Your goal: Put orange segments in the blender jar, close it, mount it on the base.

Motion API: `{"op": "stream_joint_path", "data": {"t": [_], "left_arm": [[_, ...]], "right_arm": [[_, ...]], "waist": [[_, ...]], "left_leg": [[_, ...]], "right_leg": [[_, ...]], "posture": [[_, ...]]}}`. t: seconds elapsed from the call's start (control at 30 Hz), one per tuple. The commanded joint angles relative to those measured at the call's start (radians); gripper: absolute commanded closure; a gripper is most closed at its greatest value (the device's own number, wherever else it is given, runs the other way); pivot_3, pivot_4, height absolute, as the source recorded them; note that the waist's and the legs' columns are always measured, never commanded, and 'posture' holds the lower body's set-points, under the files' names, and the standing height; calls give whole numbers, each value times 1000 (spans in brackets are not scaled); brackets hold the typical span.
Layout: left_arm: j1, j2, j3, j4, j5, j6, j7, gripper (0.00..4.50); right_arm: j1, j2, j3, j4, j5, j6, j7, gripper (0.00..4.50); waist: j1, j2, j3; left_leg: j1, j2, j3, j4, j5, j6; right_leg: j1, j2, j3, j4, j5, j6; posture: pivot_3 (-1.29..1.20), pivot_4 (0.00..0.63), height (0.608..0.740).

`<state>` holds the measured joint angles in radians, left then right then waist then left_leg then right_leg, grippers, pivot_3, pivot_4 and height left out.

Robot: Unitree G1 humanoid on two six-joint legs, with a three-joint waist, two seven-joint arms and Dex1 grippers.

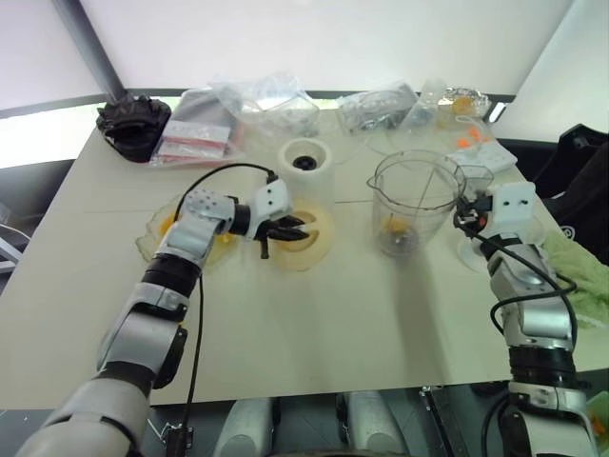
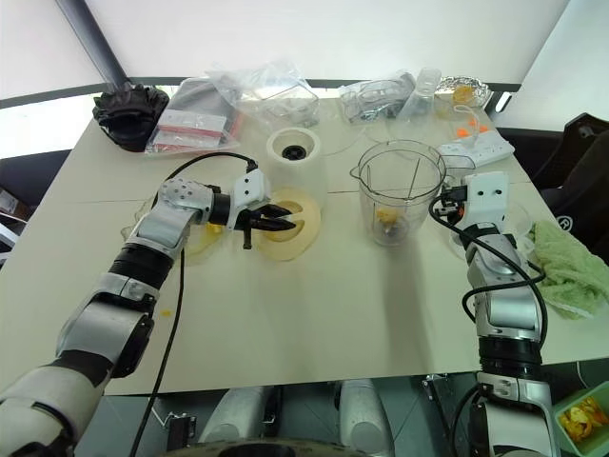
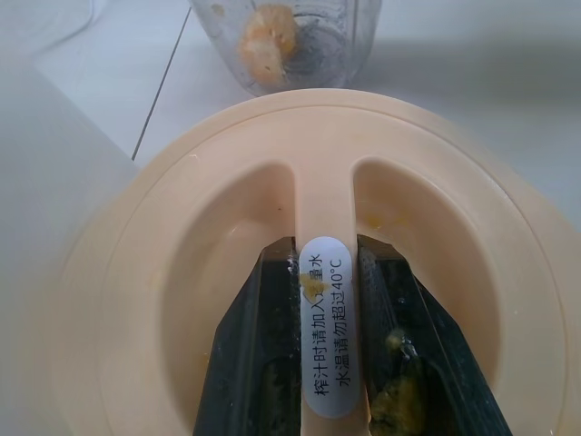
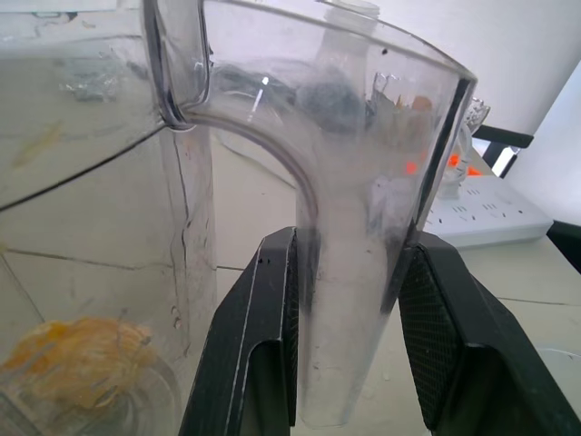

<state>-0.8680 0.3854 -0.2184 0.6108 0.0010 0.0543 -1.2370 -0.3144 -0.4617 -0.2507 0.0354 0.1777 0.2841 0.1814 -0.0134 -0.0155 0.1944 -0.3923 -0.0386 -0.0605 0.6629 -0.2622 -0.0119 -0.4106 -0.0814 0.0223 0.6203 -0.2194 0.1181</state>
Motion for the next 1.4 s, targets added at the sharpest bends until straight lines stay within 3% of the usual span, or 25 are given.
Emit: {"op": "stream_joint_path", "data": {"t": [0.03, 0.3, 0.5, 0.83, 1.4], "left_arm": [[-63, 38, 58, -41, -63, 48, -23, 4226], [-247, 192, 158, 1, -165, 167, -115, 4226], [-390, 241, 170, 90, -166, 173, -165, 4226], [-501, 133, 128, 119, -178, 180, -277, 4226], [-489, -18, 16, -2, -217, 283, -377, 4226]], "right_arm": [[33, 33, -12, -119, 39, 50, -4, 3518], [137, 143, 45, -407, 74, 179, -31, 3518], [167, 204, 108, -499, 75, 241, -43, 3518], [157, 237, 199, -552, 60, 304, -35, 3518], [176, 270, 259, -565, 15, 298, -47, 3518]], "waist": [[0, 0, 0], [-6, 0, 1], [-2, 0, 1], [-3, 0, 1], [-6, 0, 1]], "left_leg": [[0, 0, 0, 0, 0, 0], [-1, 0, 0, 0, 0, 0], [-3, 0, 0, 0, 0, 0], [-14, -1, 1, 2, 0, 0], [-14, -1, 1, 2, 0, 0]], "right_leg": [[0, 0, 0, 0, 0, 0], [-7, 0, 2, 9, 0, 0], [-9, 0, 2, 9, 0, 0], [-18, 0, 1, 10, 0, 0], [-18, 1, 0, 10, 0, 0]], "posture": [[0, 150, 740], [0, 150, 740], [0, 150, 740], [0, 150, 740], [0, 150, 740]]}}
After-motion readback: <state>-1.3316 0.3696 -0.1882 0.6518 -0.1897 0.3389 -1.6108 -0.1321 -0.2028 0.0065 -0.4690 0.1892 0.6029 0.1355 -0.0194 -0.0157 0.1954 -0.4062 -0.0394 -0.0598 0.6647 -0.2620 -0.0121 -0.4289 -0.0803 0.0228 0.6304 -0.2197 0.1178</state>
